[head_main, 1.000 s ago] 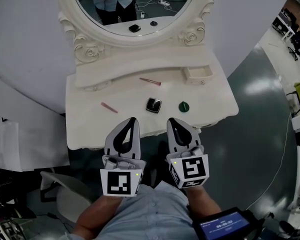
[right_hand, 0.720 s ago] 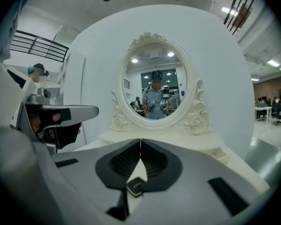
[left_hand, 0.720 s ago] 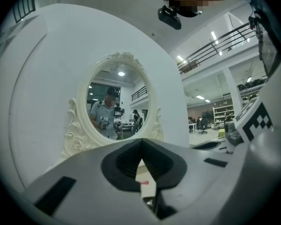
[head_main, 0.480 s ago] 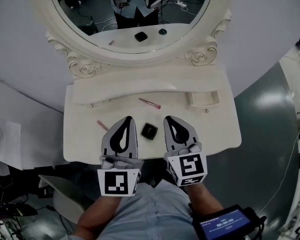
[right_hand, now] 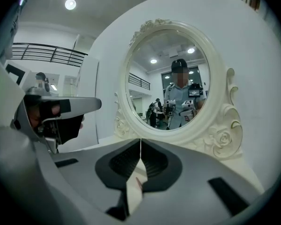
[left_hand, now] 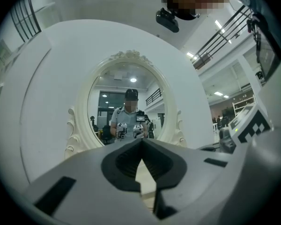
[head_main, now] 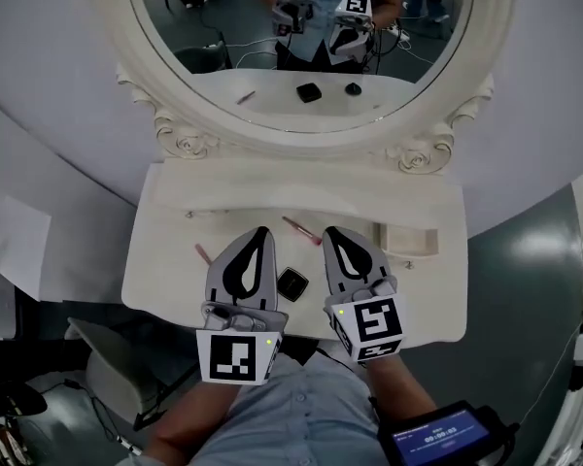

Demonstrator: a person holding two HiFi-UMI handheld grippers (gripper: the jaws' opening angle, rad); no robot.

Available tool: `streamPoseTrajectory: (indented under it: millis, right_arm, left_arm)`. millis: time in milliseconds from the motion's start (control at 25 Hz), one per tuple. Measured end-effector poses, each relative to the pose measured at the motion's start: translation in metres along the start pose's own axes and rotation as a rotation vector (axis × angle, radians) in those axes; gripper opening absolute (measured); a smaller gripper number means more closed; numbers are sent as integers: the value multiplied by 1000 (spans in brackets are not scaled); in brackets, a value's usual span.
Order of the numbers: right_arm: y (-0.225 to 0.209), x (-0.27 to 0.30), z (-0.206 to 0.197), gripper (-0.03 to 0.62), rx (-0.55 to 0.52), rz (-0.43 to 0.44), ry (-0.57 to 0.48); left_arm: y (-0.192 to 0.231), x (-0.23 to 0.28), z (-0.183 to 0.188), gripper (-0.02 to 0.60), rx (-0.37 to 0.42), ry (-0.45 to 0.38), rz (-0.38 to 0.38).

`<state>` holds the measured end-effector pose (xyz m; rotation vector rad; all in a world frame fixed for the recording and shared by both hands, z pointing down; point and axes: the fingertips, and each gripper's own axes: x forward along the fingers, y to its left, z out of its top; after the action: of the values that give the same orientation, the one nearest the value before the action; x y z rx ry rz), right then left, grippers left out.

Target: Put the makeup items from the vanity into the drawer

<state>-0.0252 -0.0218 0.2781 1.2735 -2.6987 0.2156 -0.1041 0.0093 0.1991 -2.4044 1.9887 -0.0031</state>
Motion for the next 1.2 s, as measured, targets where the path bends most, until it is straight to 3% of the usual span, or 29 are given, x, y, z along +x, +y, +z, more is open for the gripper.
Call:
streamPoseTrajectory:
  millis: [480,800,840,920,1200]
  right_arm:
    - [-1,45,-70,3,6,84,174]
    - [-16,85,-141,6,32,96,332]
    - [-17,87,-150,18,24,101,359]
    - [-16,91,-166,110,-2,125,422]
    - [-15,104,-202,127,-37,210,559]
  left_arm:
    - [20,25,-71,0,-57,145,-3]
    - [34,42,-128,-2,-106,253,-36]
    - [34,42,-135,0,-112,271,-40]
    - [34,43,-148,0,-131,311,-47]
    - [33,48,-185,0,-178,399,-69]
